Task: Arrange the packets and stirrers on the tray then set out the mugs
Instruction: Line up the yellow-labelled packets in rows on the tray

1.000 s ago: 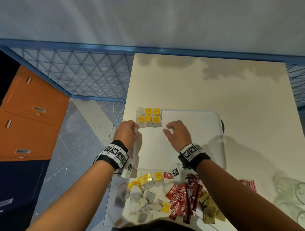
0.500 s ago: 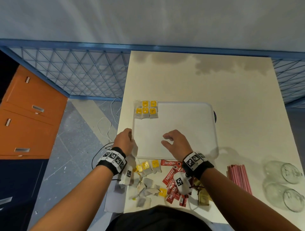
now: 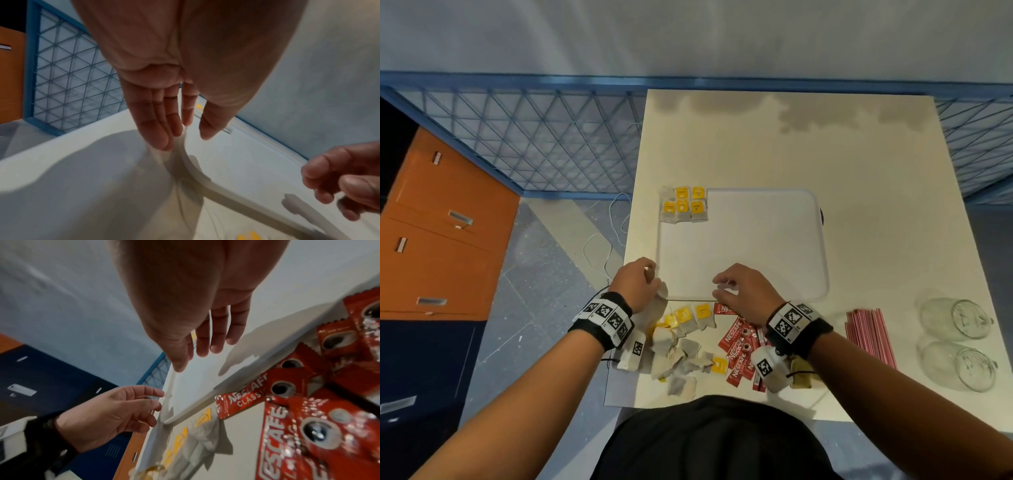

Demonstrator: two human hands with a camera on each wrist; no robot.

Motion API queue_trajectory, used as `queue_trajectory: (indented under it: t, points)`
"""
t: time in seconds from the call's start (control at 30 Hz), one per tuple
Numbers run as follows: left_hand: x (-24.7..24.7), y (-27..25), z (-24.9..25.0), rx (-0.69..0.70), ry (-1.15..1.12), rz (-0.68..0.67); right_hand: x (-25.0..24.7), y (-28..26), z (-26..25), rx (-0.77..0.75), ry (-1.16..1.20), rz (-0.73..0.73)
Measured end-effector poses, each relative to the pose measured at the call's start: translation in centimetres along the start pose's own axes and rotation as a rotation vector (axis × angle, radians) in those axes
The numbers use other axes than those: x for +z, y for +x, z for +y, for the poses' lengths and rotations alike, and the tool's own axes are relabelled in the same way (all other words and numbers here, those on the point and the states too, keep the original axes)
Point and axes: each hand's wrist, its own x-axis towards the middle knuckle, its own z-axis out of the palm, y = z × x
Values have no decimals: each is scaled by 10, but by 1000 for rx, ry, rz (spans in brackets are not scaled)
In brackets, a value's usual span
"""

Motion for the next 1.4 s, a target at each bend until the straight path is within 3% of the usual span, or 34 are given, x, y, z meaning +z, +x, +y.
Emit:
queue_trajectory:
  t: [0.27,0.47,0.77,1.07,1.23,1.4]
  points:
    - [12,-59,-7,169,120,-216,21,-29,-6,-67,-291,-197]
    - [39,-70,8,298,339,-226,41,-40,-5,-79,-391,-198]
    - [60,-62,16,316,426,-186,49,-42,-11,-17,-402,-140]
    - [51,-60,18,313,105,-172,29,-55,-20,-1,-138,-81]
    - [39,-65,18,263,-150,-206,20,-55,-15,10,-45,-11]
    - [30,-66,20,187,-265,-229,16,-57,-17,7,31,-13]
